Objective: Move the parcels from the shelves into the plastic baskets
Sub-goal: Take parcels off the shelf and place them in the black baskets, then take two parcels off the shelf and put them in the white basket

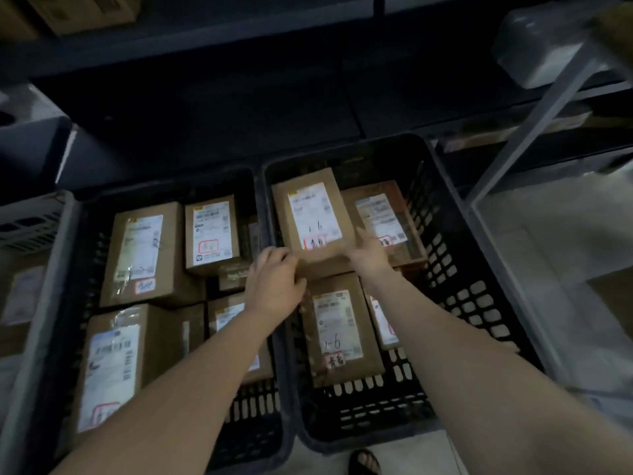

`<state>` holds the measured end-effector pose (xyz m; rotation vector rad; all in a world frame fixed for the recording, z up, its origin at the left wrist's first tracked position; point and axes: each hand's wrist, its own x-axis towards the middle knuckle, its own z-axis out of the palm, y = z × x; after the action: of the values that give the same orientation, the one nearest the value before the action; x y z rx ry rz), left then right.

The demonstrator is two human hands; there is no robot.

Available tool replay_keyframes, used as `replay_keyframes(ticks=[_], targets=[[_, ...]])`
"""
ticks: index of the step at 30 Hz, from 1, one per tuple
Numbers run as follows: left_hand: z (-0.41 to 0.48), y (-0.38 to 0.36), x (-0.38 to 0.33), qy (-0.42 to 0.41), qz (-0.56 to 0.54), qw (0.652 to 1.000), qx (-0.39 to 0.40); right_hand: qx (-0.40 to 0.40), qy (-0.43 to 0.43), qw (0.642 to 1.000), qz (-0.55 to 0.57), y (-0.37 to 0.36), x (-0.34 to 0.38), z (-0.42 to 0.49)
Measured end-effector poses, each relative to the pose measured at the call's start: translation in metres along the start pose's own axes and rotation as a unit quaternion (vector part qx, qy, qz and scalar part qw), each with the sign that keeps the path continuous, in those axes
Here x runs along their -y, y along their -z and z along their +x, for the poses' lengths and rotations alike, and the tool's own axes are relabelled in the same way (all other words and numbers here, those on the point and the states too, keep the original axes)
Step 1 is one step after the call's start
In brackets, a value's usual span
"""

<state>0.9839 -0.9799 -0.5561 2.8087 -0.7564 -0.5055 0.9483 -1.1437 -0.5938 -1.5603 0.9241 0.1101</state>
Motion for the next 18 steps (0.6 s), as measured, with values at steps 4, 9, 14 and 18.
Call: replay_keyframes(ticks=[4,9,14,18], targets=[[0.000,-0.013,0.008,-0.027,-0.027,0.999,0.019,-0.019,0.041,0.988,-0.147,-0.020,-0.001,0.015],[-0.016,-0.002,0.010,-0.033,-0.078,0.996,-0.002,-0.042,0.069,0.954,-0.289,-0.018,0.002,0.001],[-0.059,0.038,0.029,-0.016,-0.032,0.999,-0.028,-0.031,0.176,0.907,-0.382,-0.030,0.024,-0.058],[-0.121,0.078,0.060,0.016,-0.010,0.997,-0.072,-0.008,0.272,0.867,-0.417,-0.061,0.049,-0.128]])
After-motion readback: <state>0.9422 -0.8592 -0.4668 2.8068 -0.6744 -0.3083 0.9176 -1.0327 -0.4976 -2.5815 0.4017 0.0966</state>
